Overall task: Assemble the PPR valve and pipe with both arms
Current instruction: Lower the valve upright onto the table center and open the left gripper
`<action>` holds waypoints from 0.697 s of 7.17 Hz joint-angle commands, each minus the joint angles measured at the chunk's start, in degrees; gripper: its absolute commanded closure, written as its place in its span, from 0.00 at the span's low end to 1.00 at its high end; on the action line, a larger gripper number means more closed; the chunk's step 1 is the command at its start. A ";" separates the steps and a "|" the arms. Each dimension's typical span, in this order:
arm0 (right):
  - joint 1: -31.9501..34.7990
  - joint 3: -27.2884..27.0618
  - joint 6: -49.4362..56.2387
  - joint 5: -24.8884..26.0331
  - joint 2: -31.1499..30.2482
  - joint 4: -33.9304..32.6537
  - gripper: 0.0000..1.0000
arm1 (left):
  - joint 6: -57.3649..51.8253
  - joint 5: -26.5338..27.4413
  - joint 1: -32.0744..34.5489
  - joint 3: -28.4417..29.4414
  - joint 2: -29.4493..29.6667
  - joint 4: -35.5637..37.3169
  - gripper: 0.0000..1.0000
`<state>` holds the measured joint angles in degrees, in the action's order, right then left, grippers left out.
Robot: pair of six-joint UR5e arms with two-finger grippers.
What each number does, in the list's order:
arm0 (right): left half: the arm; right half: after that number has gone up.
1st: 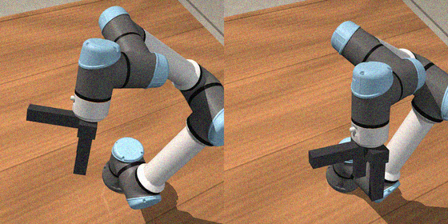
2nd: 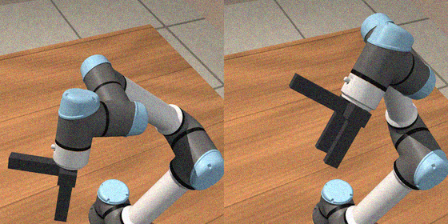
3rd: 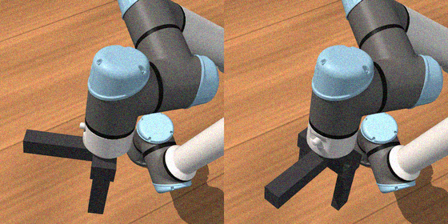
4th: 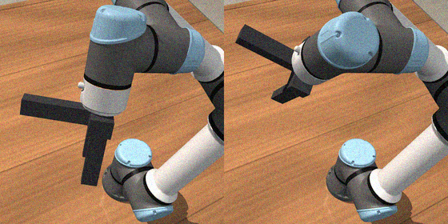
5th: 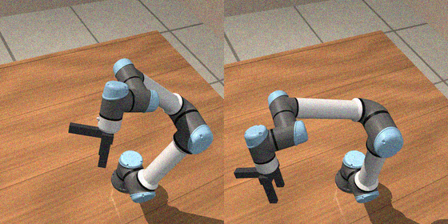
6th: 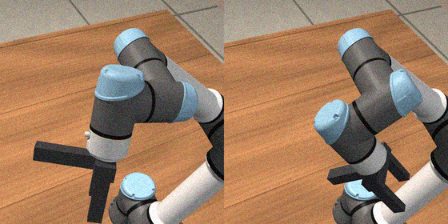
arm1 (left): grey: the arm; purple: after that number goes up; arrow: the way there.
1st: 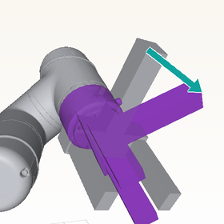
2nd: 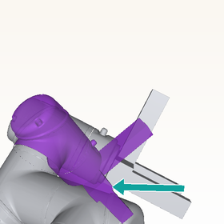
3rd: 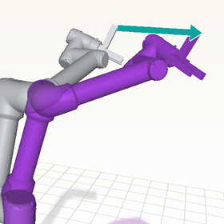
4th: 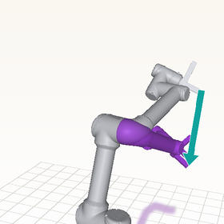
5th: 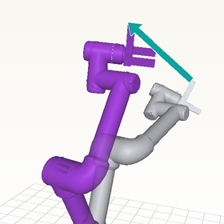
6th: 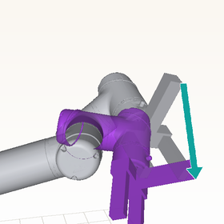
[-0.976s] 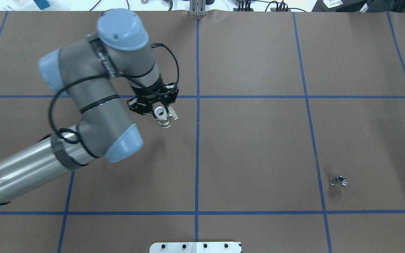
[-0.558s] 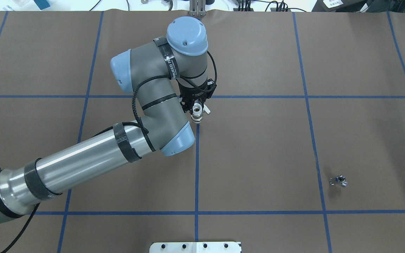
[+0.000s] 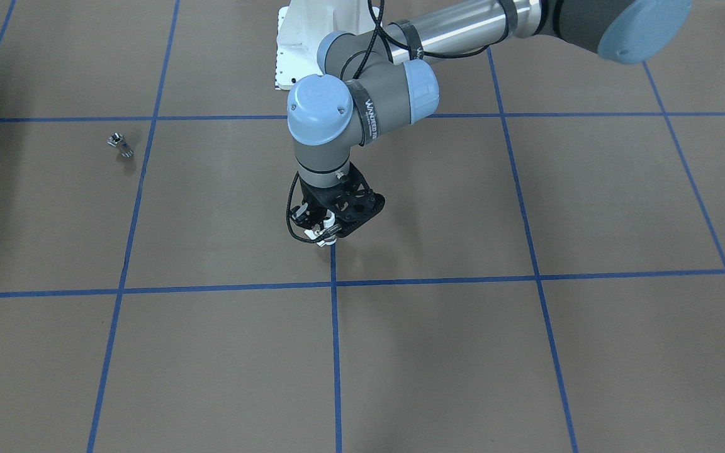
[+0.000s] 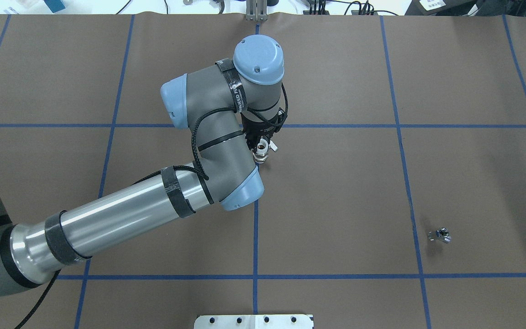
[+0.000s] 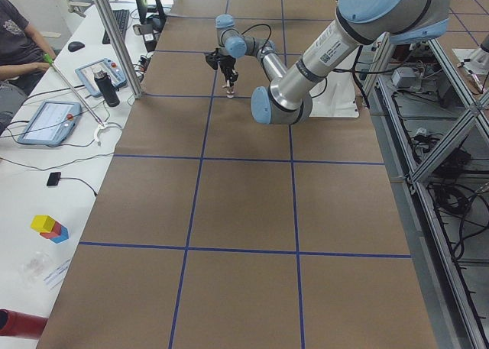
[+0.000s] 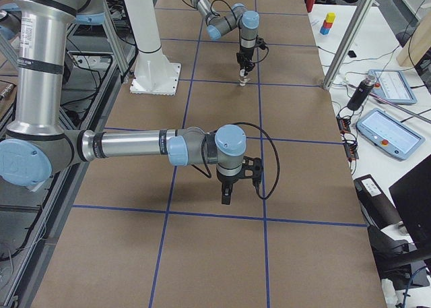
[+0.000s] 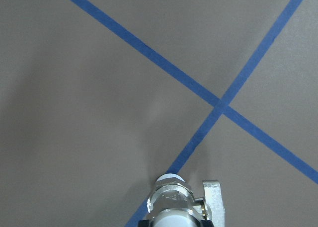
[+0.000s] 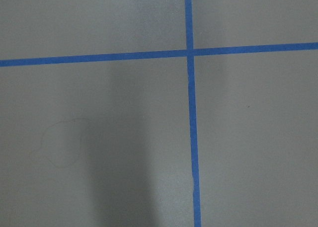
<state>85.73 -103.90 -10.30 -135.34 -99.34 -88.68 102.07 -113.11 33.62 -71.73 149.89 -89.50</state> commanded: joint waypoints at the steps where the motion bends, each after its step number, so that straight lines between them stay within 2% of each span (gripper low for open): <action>1: -0.04 0.01 -0.07 -0.01 0.03 0.00 0.01 | -0.02 0.08 0.05 -0.08 -0.03 0.21 1.00; 5: -0.04 0.19 -0.07 -0.02 0.03 0.00 0.01 | -0.11 0.00 0.31 -0.43 -0.21 0.47 1.00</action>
<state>85.69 -103.74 -10.36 -135.33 -99.32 -88.68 101.97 -113.10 33.85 -72.09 149.75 -89.06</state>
